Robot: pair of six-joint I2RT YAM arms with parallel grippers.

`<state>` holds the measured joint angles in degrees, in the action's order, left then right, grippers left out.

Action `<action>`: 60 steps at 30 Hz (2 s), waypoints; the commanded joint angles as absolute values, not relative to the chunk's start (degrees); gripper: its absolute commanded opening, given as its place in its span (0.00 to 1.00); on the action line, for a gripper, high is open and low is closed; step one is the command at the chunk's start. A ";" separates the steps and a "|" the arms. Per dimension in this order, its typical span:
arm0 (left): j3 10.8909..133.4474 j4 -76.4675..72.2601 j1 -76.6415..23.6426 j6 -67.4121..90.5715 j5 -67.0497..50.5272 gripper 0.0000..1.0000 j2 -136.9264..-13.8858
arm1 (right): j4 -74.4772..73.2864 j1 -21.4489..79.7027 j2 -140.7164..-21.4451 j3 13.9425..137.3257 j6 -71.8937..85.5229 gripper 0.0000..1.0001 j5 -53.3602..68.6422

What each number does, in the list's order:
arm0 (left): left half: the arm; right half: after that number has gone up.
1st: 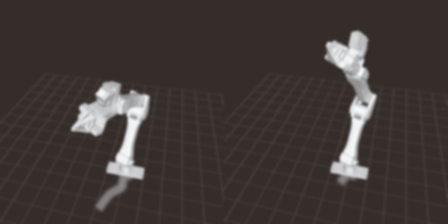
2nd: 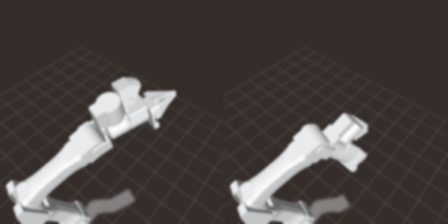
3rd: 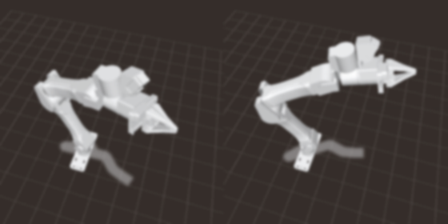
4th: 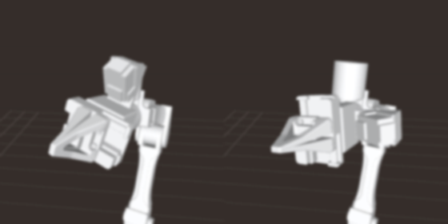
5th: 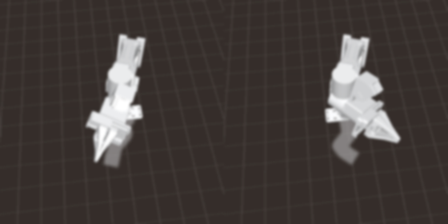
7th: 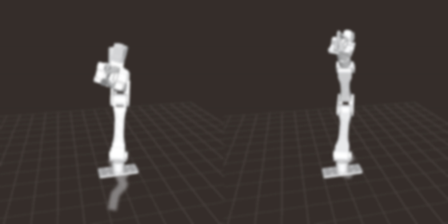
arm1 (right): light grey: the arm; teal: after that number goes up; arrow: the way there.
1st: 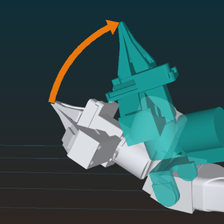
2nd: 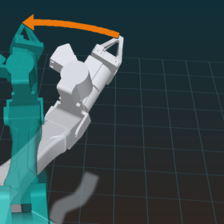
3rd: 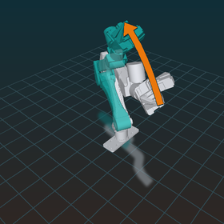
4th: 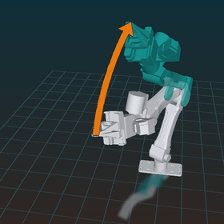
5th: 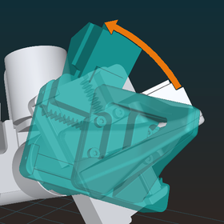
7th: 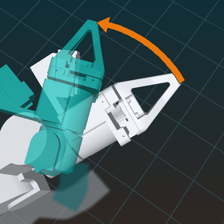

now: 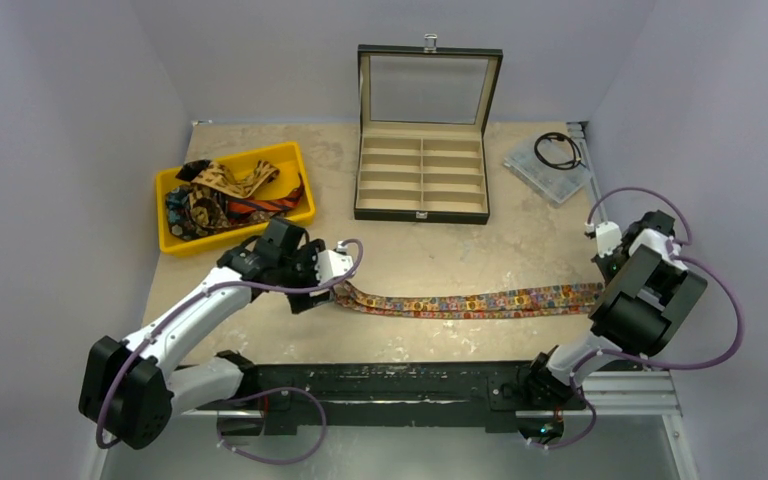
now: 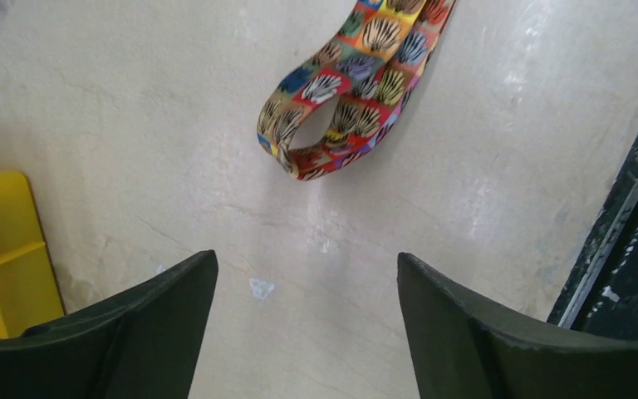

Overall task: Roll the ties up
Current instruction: Flatten out the tie at the center of the board.

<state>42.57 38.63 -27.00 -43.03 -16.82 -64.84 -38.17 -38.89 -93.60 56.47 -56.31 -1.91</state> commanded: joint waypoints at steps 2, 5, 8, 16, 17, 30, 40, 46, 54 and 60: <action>46.68 33.67 -33.33 -42.35 -22.86 0.82 -64.79 | -38.35 -39.87 -93.51 58.18 -60.18 0.00 -1.14; 50.41 29.84 -36.43 -40.21 -19.87 0.81 -71.44 | -38.92 -40.33 -94.71 60.52 -59.76 0.00 -0.75; 55.29 29.46 -36.43 -38.95 -18.00 0.75 -78.79 | -40.24 -40.35 -95.54 62.22 -59.34 0.00 -0.20; 61.31 44.19 -36.52 -47.53 -20.65 0.64 -90.81 | -40.98 -40.35 -94.87 60.57 -59.05 0.00 -0.18; 60.53 45.12 -36.89 -48.23 -20.80 0.58 -90.97 | -40.88 -40.32 -94.64 60.18 -58.99 0.00 -0.22; 48.60 32.61 -41.17 -43.80 -8.64 0.00 -83.44 | -41.96 -40.34 -96.44 63.13 -57.53 0.00 2.35; 51.30 26.47 -39.74 -40.49 -7.20 0.00 -79.61 | -40.87 -41.29 -99.36 68.68 -60.57 0.00 -1.89; 50.67 25.56 -45.91 -34.14 -5.68 0.00 -83.49 | -34.85 -43.37 -100.79 68.25 -64.88 0.00 -8.25; 49.48 30.47 -44.27 -33.49 -12.04 0.66 -77.75 | -42.94 -43.33 -97.48 68.91 -66.68 0.62 -5.09; 47.72 31.93 -42.19 -32.99 -18.92 0.90 -71.59 | -54.65 -40.76 -92.11 69.73 -65.69 0.72 4.33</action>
